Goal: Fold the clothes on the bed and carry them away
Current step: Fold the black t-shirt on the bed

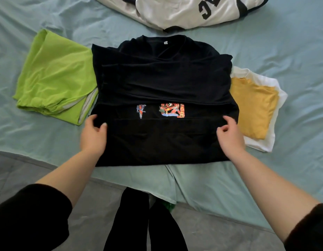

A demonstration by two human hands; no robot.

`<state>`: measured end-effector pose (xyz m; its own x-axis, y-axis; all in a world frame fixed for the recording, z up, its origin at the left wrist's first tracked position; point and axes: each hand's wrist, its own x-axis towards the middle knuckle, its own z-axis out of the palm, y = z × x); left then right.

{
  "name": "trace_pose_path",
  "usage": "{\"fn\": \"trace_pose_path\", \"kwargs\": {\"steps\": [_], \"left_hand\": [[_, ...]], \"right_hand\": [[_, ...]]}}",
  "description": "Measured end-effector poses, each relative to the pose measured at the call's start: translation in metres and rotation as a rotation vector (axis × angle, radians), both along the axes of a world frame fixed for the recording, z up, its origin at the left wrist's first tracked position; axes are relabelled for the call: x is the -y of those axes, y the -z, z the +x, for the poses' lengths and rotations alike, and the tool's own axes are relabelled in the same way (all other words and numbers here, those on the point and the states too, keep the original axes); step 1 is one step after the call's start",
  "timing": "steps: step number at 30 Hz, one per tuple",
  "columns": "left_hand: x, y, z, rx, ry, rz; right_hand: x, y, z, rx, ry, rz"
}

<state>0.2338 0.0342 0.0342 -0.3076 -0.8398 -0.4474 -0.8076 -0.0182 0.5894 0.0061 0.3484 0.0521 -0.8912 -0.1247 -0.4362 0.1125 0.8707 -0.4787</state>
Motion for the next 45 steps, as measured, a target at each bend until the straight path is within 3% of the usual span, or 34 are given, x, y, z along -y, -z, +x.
{"fn": "trace_pose_path", "kwargs": {"steps": [2, 5, 9, 13, 17, 24, 27, 29, 33, 36, 40, 45], "left_hand": [[-0.006, 0.005, -0.015, 0.068, 0.364, -0.159], [-0.01, 0.022, -0.047, 0.214, 0.773, -0.262], [0.011, 0.043, -0.066, 0.446, 1.024, -0.297], [0.047, 0.045, -0.058, 0.444, 1.287, -0.369], [0.068, 0.028, -0.067, 0.299, 1.26, -0.266], [0.126, -0.016, -0.177, 0.135, 1.197, -0.661], [0.152, -0.017, -0.22, 0.183, 1.172, -0.744], [0.165, -0.007, -0.233, 0.221, 1.15, -0.662], [0.185, 0.022, -0.222, 0.29, 1.148, -0.543], [0.187, 0.031, -0.212, 0.251, 1.173, -0.622], [0.187, 0.025, -0.226, 0.244, 1.165, -0.779], [0.201, 0.029, -0.255, 0.343, 1.064, -0.788]], "right_hand": [[0.018, 0.006, 0.004, -0.155, -0.353, 0.139], [0.045, 0.02, 0.0, -0.176, -0.665, 0.308], [0.054, 0.041, -0.024, -0.141, -0.786, 0.614], [0.033, 0.041, -0.045, -0.218, -0.939, 0.784], [0.032, 0.027, -0.065, -0.18, -0.969, 0.648], [0.102, -0.009, -0.146, -0.559, -0.855, 0.562], [0.141, -0.006, -0.184, -0.636, -0.795, 0.568], [0.157, 0.002, -0.198, -0.644, -0.795, 0.63], [0.158, 0.033, -0.203, -0.455, -0.782, 0.794], [0.149, 0.046, -0.202, -0.419, -0.802, 0.817], [0.159, 0.035, -0.218, -0.514, -0.758, 0.765], [0.198, 0.037, -0.252, -0.569, -0.658, 0.78]]}}
